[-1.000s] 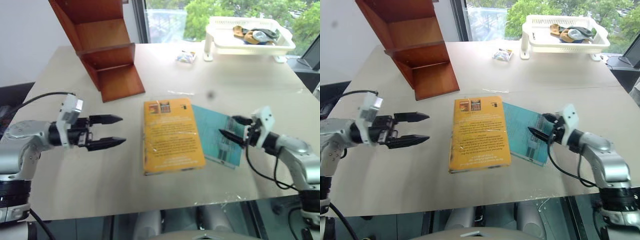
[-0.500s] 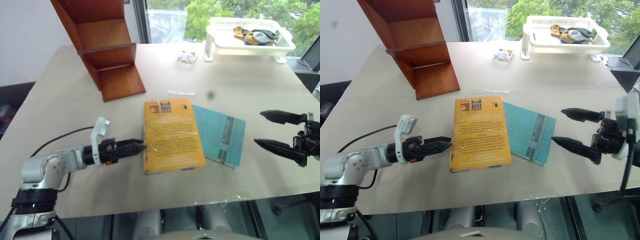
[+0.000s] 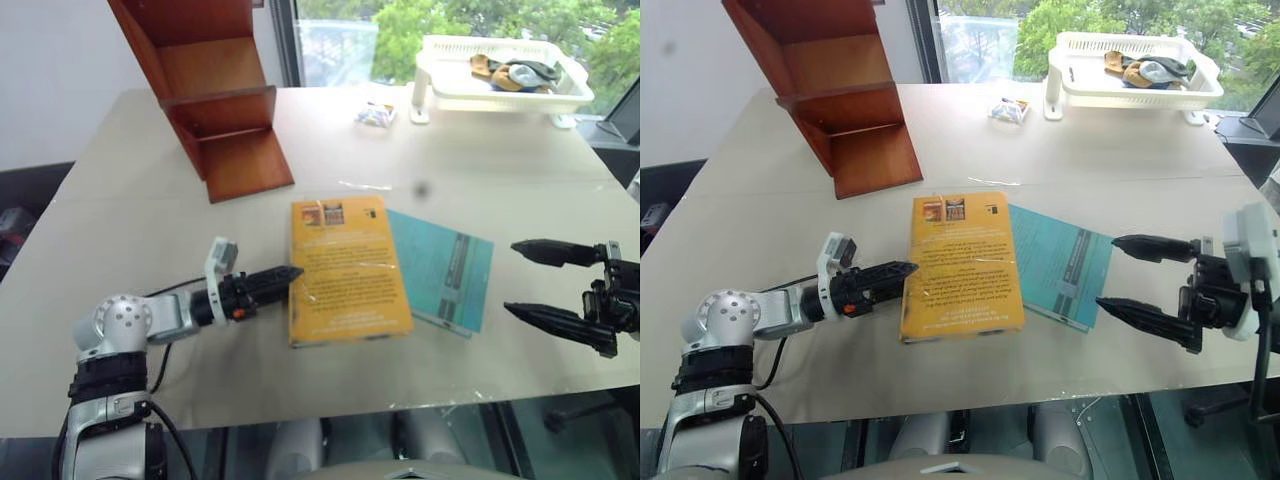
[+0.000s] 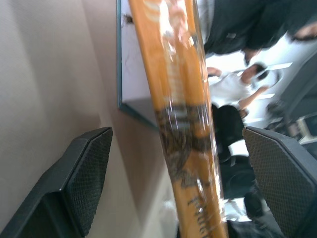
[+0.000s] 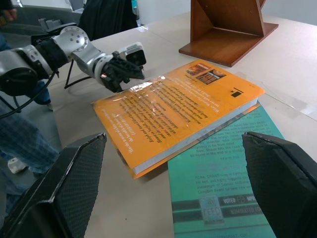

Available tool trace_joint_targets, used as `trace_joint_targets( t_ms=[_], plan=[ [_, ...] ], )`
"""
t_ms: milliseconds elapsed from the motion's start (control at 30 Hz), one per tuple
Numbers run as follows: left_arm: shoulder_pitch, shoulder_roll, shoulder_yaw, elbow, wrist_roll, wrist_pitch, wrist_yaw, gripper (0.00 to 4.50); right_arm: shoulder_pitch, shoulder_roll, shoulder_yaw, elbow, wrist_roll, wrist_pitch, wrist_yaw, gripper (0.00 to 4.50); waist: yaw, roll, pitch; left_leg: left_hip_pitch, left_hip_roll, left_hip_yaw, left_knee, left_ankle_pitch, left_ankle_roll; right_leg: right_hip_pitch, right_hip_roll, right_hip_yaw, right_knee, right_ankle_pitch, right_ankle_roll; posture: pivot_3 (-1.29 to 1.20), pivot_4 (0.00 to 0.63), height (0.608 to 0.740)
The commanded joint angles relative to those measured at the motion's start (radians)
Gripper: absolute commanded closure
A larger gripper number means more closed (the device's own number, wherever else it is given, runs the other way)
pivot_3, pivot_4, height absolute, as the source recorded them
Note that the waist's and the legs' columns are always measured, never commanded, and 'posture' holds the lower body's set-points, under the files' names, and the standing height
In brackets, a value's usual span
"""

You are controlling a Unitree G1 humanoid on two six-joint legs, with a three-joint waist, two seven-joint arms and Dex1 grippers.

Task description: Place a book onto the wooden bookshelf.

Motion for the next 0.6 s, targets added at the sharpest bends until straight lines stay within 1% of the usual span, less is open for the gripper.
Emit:
trace_joint_targets(
  t_ms=[33, 200, 233, 300, 333, 367, 500, 533, 567, 600],
  plan=[
    [-0.029, -0.001, -0.005, 0.035, 0.009, 0.013, -0.008, 0.03, 0.0, -0.014, -0.032, -0.016, 0.021, -0.009, 0.009, 0.02, 0.0, 0.0, 0.0, 0.0, 0.0, 0.0, 0.0, 0.0, 0.0, 0.0, 0.0, 0.0, 0.0, 0.0, 0.0, 0.0, 0.15, 0.74],
    [-0.063, -0.008, -0.05, 0.057, 0.017, 0.015, -0.052, 0.03, 0.012, -0.012, -0.043, -0.016, 0.019, -0.01, 0.009, 0.02, 0.001, 0.0, 0.0, -0.001, 0.0, 0.0, 0.0, 0.0, 0.0, 0.0, 0.0, 0.0, 0.0, 0.0, 0.0, 0.0, 0.15, 0.74],
    [-0.067, -0.009, -0.056, 0.058, 0.016, 0.021, -0.062, 0.26, 0.015, -0.011, -0.045, -0.016, 0.018, -0.011, 0.009, 0.0, 0.0, 0.0, 0.0, -0.001, 0.0, 0.0, 0.0, 0.0, 0.0, 0.0, 0.0, 0.0, 0.0, 0.0, 0.0, 0.0, 0.15, 0.74],
    [-0.072, -0.008, -0.067, 0.054, 0.015, 0.027, -0.081, 0.78, 0.02, -0.011, -0.048, -0.018, 0.018, -0.012, 0.009, 0.0, 0.0, 0.0, 0.0, -0.001, 0.0, 0.0, 0.0, 0.0, 0.0, 0.0, 0.0, 0.0, 0.0, 0.0, 0.0, 0.0, 0.15, 0.74],
    [-0.079, -0.009, -0.069, 0.055, 0.016, 0.028, -0.084, 1.28, 0.022, -0.01, -0.05, -0.019, 0.019, -0.012, 0.007, 0.0, 0.0, 0.0, 0.0, -0.001, 0.0, -0.001, 0.0, 0.0, 0.0, 0.0, 0.0, 0.0, 0.0, 0.0, 0.0, 0.0, 0.15, 0.74],
    [-0.09, -0.012, -0.066, 0.066, 0.018, 0.025, -0.081, 1.66, 0.025, -0.01, -0.052, -0.021, 0.02, -0.012, 0.005, 0.0, 0.0, 0.0, 0.0, -0.001, 0.0, -0.001, 0.0, 0.0, 0.0, 0.0, 0.0, 0.0, 0.0, 0.0, 0.0, 0.0, 0.15, 0.74],
    [-0.14, -0.015, -0.025, 0.112, 0.002, 0.037, -0.076, 3.51, 0.037, -0.005, -0.059, -0.031, 0.024, -0.011, -0.003, 0.0, 0.0, 0.0, 0.0, -0.001, 0.0, -0.001, 0.0, 0.0, 0.0, 0.0, 0.0, -0.001, 0.0, 0.0, 0.0, 0.0, 0.15, 0.74],
    [-0.147, -0.013, -0.017, 0.104, -0.011, 0.047, -0.08, 3.88, 0.04, -0.005, -0.06, -0.032, 0.024, -0.011, -0.005, 0.0, 0.0, -0.001, 0.0, -0.001, 0.0, -0.001, 0.0, 0.0, 0.0, 0.0, 0.0, -0.001, 0.0, 0.0, 0.0, 0.0, 0.15, 0.74],
    [-0.151, -0.011, -0.012, 0.093, -0.021, 0.055, -0.085, 4.1, 0.043, -0.004, -0.061, -0.033, 0.024, -0.012, -0.006, 0.0, 0.0, -0.001, 0.001, -0.001, 0.0, -0.001, 0.0, 0.0, 0.0, 0.0, 0.0, -0.001, -0.001, 0.0, 0.0, 0.0, 0.15, 0.74],
    [-0.154, -0.011, -0.006, 0.082, -0.03, 0.064, -0.087, 4.12, 0.044, -0.004, -0.06, -0.034, 0.023, -0.013, -0.008, 0.0, -0.001, -0.001, 0.001, -0.001, 0.0, -0.001, 0.0, 0.0, 0.0, 0.0, 0.0, -0.001, -0.001, 0.0, 0.0, 0.0, 0.15, 0.74]
  ],
)
